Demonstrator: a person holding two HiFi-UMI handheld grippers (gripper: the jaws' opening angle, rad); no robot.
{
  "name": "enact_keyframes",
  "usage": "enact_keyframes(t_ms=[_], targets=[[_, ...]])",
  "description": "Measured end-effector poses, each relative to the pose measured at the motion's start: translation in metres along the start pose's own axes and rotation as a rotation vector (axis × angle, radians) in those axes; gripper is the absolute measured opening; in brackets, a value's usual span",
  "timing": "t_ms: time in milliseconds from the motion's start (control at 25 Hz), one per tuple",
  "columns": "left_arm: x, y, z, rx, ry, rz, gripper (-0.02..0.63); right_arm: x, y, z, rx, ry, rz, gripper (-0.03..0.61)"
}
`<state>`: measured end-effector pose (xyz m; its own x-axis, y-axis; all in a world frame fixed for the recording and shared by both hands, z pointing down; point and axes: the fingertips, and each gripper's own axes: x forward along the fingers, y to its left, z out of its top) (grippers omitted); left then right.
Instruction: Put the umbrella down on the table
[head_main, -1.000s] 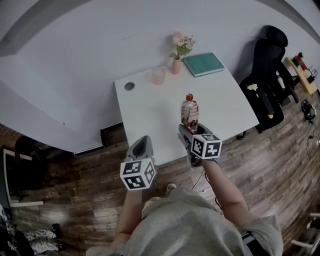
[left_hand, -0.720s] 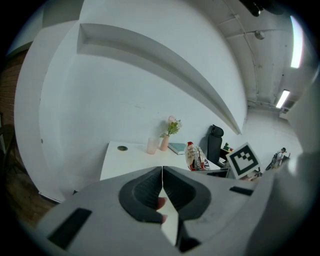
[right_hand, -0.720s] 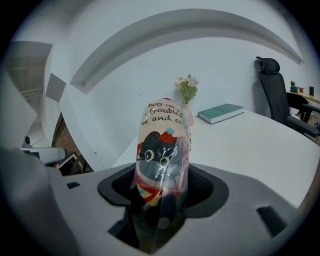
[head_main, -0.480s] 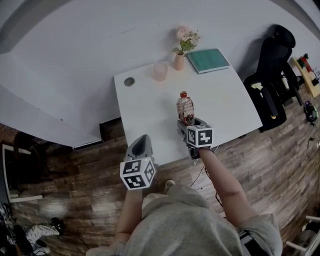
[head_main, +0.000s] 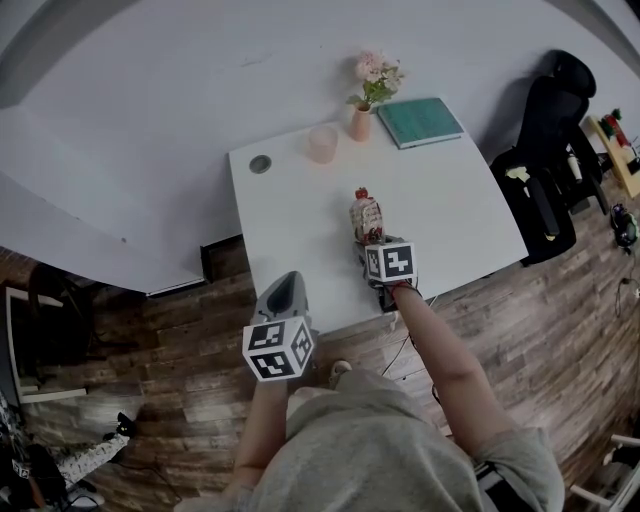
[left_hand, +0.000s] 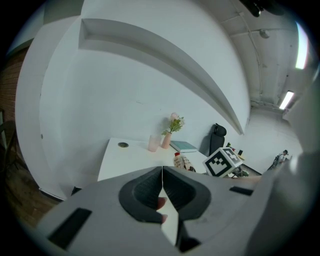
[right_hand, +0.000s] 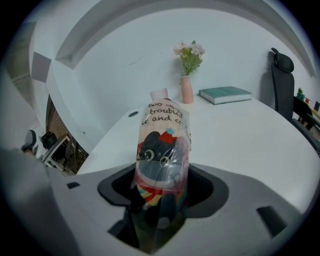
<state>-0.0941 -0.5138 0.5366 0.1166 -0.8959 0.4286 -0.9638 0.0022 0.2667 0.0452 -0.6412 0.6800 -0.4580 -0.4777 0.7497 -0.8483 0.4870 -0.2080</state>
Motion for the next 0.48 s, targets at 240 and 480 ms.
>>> enact_keyframes(t_ms=[240,480], targets=[[0.002,0.001,-0.001,-0.009,-0.001,0.005,0.008,0.018,-0.006,-0.006,0.002,0.072,-0.025,0.268],[0.004,0.001,-0.001,-0.014,0.002,0.008,0.008,0.027,-0.006,-0.007,-0.040,0.126,-0.050,0.268]])
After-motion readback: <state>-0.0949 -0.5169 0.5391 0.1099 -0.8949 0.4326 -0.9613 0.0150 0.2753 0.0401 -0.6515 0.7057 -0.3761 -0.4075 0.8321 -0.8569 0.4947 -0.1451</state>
